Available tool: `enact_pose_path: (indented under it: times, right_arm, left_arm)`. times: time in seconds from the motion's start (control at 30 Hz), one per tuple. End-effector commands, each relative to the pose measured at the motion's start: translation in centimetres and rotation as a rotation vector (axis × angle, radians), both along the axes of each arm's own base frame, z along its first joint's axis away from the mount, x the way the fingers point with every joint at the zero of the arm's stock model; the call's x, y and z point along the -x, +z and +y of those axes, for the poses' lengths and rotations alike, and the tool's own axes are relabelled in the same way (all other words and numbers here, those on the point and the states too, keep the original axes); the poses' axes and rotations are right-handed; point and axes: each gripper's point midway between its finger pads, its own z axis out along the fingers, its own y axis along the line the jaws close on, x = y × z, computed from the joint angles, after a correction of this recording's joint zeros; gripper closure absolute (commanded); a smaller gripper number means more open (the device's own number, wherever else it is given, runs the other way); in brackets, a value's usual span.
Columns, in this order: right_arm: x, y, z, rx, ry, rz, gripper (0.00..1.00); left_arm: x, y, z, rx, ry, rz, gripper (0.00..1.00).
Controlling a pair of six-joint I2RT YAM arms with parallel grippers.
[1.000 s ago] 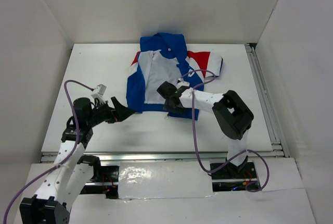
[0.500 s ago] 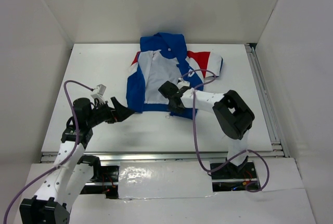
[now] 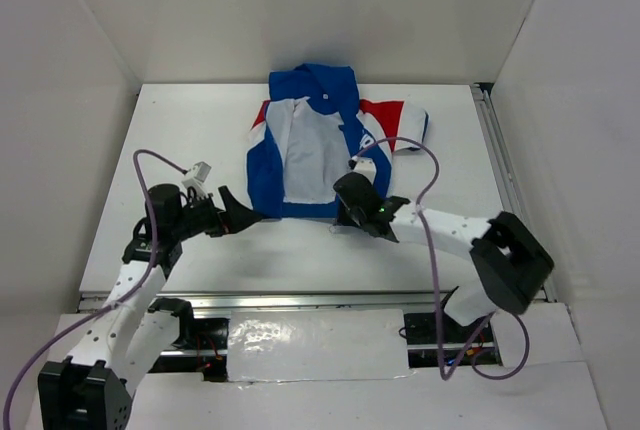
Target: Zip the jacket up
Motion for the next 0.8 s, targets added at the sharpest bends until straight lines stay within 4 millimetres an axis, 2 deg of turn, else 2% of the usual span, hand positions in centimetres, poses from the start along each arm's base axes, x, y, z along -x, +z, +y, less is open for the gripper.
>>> enact_pose_path:
  times: [0.0, 0.03, 0.13, 0.17, 0.23, 0.33, 0.37, 0.47, 0.6, 0.63, 0.67, 0.7, 0.73, 0.77]
  right_arm:
    - [-0.1, 5.7, 1.7, -0.102, 0.21, -0.235, 1.0]
    - [0.1, 7.7, 2.2, -0.141, 0.255, -0.289, 1.0]
    - [1.4, 9.9, 2.2, -0.194, 0.377, -0.366, 1.0]
    - [2.1, 10.1, 2.5, -0.219, 0.435, -0.364, 1.0]
    - [2.2, 10.4, 1.8, -0.228, 0.451, -0.366, 1.0]
    - [1.9, 9.4, 0.7, -0.213, 0.427, -0.318, 0.99]
    - [1.9, 8.4, 0.1, -0.203, 0.4, -0.278, 0.99]
    - [1.7, 7.1, -1.0, -0.192, 0.349, -0.226, 0.99]
    - [2.6, 5.9, -1.1, -0.223, 0.358, -0.172, 0.98]
    - [2.8, 5.4, -1.0, -0.23, 0.362, -0.154, 0.97]
    - [3.0, 5.2, -1.0, -0.232, 0.36, -0.144, 0.97]
    - [3.1, 4.9, -1.0, -0.234, 0.362, -0.133, 0.96]
    - [3.2, 4.4, -1.2, -0.231, 0.345, -0.115, 0.96]
    - [3.2, 4.2, -1.3, -0.229, 0.333, -0.107, 0.97]
  left_arm:
    - [-0.8, 1.4, -0.9, -0.018, -0.063, -0.051, 0.01]
    - [-1.0, 1.2, -1.1, -0.028, -0.063, -0.038, 0.01]
    - [-1.6, 0.7, -2.0, -0.059, -0.078, 0.005, 0.01]
    - [-2.0, 0.4, -2.1, -0.069, -0.076, 0.023, 0.01]
    - [-2.2, 0.0, -2.6, -0.082, -0.089, 0.048, 0.01]
    - [-2.7, -1.0, -3.3, -0.119, -0.089, 0.09, 0.01]
    - [-3.0, -1.3, -3.3, -0.131, -0.079, 0.104, 0.01]
    - [-3.2, -1.4, -3.8, -0.145, -0.085, 0.09, 0.01]
    - [-2.0, -0.1, -7.2, -0.059, -0.235, 0.027, 0.01]
    - [-1.5, 0.7, -8.5, -0.021, -0.296, 0.002, 0.01]
    - [-2.0, 1.2, -9.6, -0.005, -0.32, -0.029, 0.01]
    - [-1.3, 1.3, -11.3, -0.001, -0.372, -0.036, 0.01]
    - [-1.6, 1.3, -12.2, -0.009, -0.379, -0.038, 0.01]
    - [-2.8, 1.2, -13.5, -0.025, -0.376, -0.02, 0.01]
